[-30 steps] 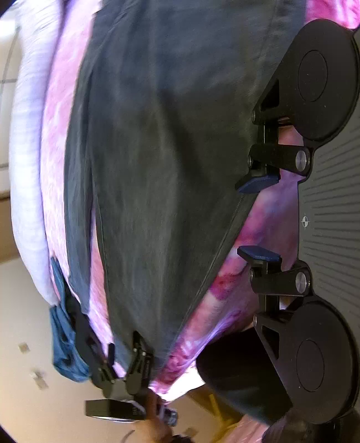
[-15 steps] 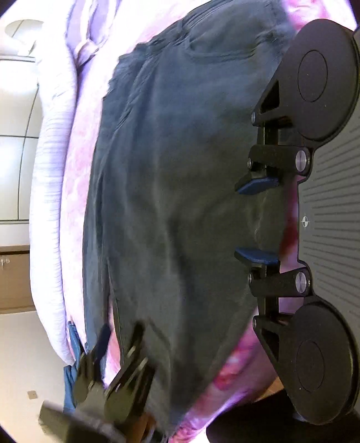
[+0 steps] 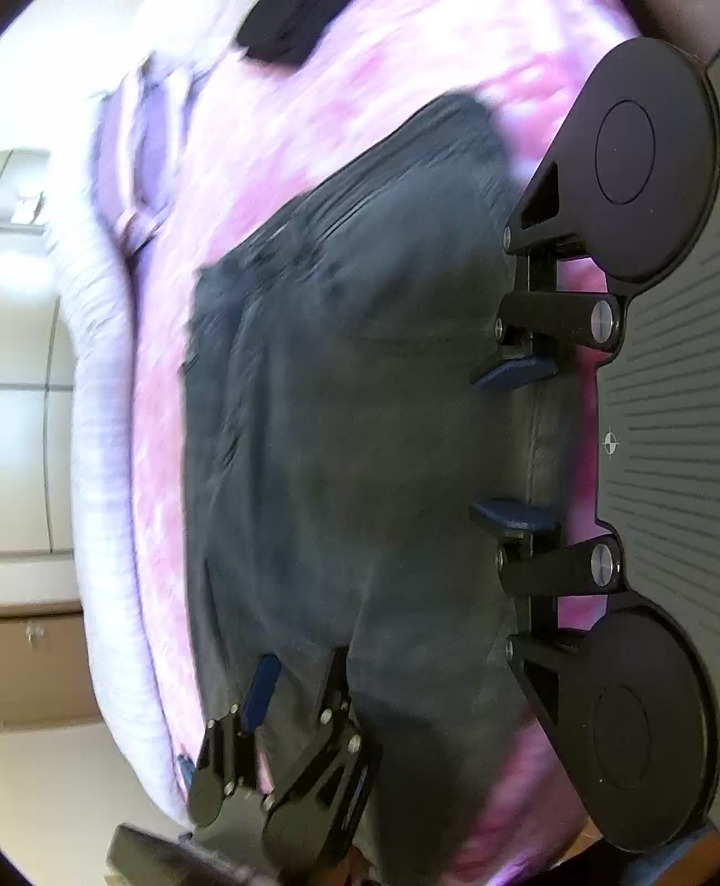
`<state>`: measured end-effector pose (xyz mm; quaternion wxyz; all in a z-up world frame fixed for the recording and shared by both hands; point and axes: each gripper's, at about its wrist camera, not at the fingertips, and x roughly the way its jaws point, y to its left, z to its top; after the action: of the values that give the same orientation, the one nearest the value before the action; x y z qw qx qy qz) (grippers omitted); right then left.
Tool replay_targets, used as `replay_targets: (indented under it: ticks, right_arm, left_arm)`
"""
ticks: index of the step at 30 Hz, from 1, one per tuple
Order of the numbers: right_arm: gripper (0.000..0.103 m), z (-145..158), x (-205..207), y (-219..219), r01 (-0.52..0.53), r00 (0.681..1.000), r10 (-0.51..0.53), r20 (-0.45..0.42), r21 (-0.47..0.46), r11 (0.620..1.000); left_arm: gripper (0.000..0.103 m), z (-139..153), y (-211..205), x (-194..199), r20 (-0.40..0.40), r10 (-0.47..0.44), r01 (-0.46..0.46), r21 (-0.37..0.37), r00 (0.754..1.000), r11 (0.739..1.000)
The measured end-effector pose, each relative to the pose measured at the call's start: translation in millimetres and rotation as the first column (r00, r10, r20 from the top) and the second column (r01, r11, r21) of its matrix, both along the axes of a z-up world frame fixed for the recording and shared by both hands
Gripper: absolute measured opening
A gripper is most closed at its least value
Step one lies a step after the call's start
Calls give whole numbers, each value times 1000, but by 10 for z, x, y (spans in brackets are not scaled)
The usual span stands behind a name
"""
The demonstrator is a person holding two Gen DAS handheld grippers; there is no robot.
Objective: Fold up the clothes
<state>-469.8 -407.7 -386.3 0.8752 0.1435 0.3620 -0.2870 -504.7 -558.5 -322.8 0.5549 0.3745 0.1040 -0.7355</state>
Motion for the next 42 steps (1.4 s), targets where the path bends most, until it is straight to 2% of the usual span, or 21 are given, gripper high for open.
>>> replay_targets:
  ticks: [1,3,7,9,10,11,13,15,18,21,24,28,30,32,35,38,42]
  right_arm:
    - [36,4,-96,-13,12,1000,-12,18,21,1000]
    - [35,37,-176,-48,37,998,-39,49,59,998]
    - [35,219,-93,-39,46,994,-53,92,77,996]
    - [37,303,-57,-11,40,992,-48,119,68,997]
    - [42,333,-35,-2,47,991,-55,126,65,997]
    - [45,361,-12,9,57,989,-65,131,62,996]
    - [67,401,23,30,83,986,-92,139,67,994]
    - [75,451,40,60,89,984,-101,146,83,993]
    - [78,512,80,82,64,988,-77,133,98,993]
    - [79,644,111,171,37,995,-44,90,80,996]
    - [81,856,117,275,4,999,-5,45,31,1000]
    - [83,1076,116,443,-35,999,34,-9,-16,999]
    - [84,1140,111,523,-46,998,46,-32,-24,999]
    - [84,1165,96,589,-44,998,44,-48,-10,999]
    - [85,1130,62,675,-27,997,29,-65,24,999]
    - [85,1056,13,758,-5,996,8,-88,29,1000]
    - [85,967,-46,828,10,993,-7,-116,29,1000]
  left_arm:
    - [72,0,-17,36,-25,20,-20,6,999,1000]
    - [71,51,8,120,-65,52,-50,31,997,998]
    - [69,220,253,329,-26,126,-126,3,992,992]
    - [66,301,489,542,-20,211,-211,-9,977,977]
    - [66,343,609,665,-21,261,-261,-11,965,965]
    - [66,386,731,794,-24,315,-315,-9,949,949]
    - [66,465,1000,1062,-33,422,-422,-3,906,907]
    - [66,529,1345,1333,-38,522,-522,12,852,853]
    - [69,644,1864,1658,-17,635,-635,21,772,773]
    - [79,806,2369,1897,1,719,-719,13,695,695]
    - [86,970,2799,2024,7,771,-771,0,636,636]
    - [92,1163,3251,2066,-20,813,-813,2,581,582]
    - [94,1230,3405,2028,-37,820,-820,7,571,572]
    - [95,1275,3496,1942,-49,819,-820,8,571,572]
    - [96,1284,3572,1800,-63,814,-815,3,578,579]
    - [96,1223,3568,1675,-78,800,-802,8,595,598]
    - [96,1113,3514,1627,-78,798,-799,33,597,601]
